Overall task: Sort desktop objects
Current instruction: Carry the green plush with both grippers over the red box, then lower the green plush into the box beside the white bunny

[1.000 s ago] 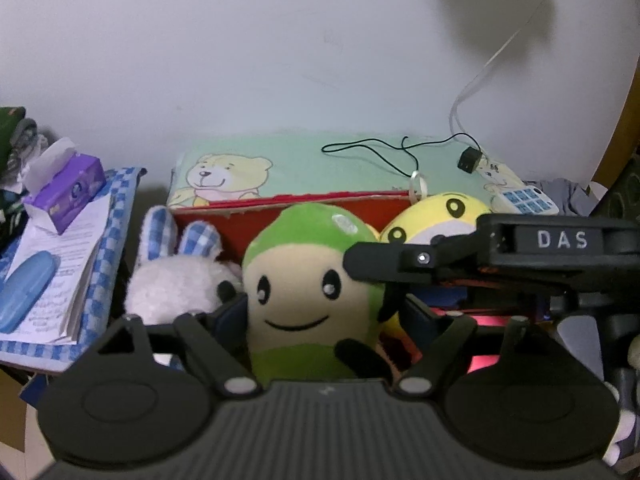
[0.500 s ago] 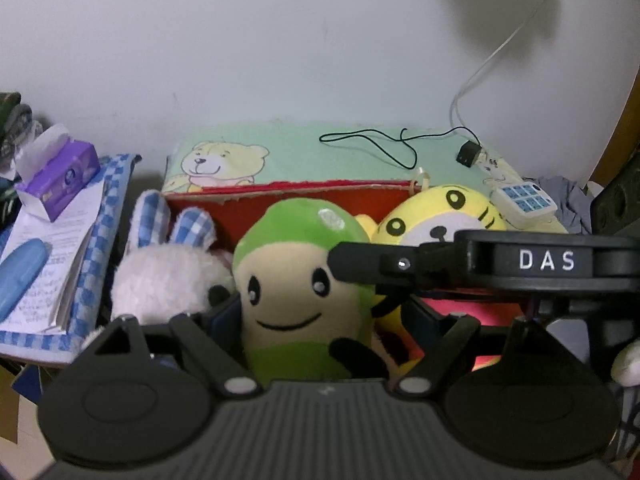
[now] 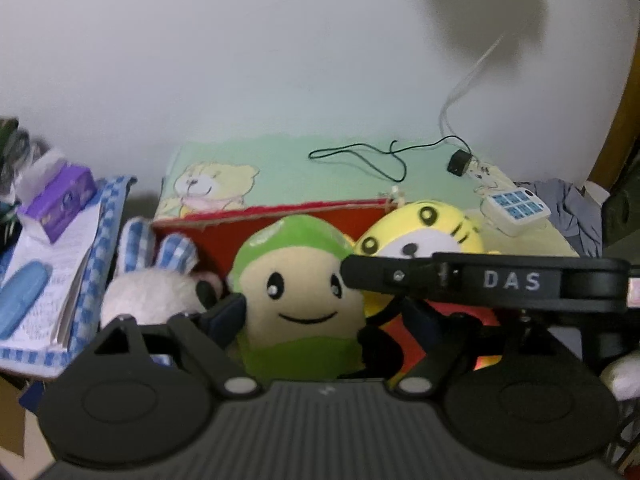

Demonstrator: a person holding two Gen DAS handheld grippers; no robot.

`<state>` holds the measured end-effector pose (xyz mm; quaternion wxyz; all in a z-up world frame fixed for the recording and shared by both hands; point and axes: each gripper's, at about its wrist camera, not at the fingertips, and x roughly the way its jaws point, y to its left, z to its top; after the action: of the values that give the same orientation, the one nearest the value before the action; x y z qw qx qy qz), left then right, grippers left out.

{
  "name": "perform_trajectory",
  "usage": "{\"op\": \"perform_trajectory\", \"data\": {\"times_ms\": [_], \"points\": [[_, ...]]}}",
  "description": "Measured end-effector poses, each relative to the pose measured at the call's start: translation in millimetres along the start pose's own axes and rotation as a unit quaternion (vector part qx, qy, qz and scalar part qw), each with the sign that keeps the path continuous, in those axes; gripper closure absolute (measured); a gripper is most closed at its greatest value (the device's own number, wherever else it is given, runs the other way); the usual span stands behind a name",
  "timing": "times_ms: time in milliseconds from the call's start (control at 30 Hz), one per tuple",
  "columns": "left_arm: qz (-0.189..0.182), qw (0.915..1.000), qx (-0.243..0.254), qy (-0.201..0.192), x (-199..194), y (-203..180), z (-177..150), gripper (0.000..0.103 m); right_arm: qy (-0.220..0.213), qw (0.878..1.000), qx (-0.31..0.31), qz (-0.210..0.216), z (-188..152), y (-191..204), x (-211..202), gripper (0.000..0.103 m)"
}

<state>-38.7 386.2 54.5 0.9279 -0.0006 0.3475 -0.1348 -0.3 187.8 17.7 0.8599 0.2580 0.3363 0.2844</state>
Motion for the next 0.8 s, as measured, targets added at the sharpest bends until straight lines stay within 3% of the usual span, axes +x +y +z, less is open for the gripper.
{"op": "perform_trajectory", "data": {"times_ms": [133, 233, 433, 667, 800], "points": [[0.017, 0.9997, 0.020, 0.001, 4, -11, -3, 0.012, 0.005, 1.000, 0.014, -0.001, 0, -8, -4, 0.063], [0.016, 0.9998, 0.015, -0.002, -7, -5, -3, 0.014, 0.009, 1.000, 0.013, 0.003, -3, -2, -4, 0.057], [0.040, 0.9992, -0.001, 0.004, -17, 10, -4, 0.023, -0.006, 0.999, 0.052, 0.012, -6, -6, -11, 0.057], [0.017, 0.9997, -0.009, 0.016, -27, 2, -19, 0.025, -0.011, 0.999, 0.034, -0.017, -14, 3, -22, 0.057], [0.023, 0.9996, 0.005, 0.014, -35, -11, -21, 0.024, -0.022, 0.999, 0.024, -0.034, -16, 7, -34, 0.056]]}}
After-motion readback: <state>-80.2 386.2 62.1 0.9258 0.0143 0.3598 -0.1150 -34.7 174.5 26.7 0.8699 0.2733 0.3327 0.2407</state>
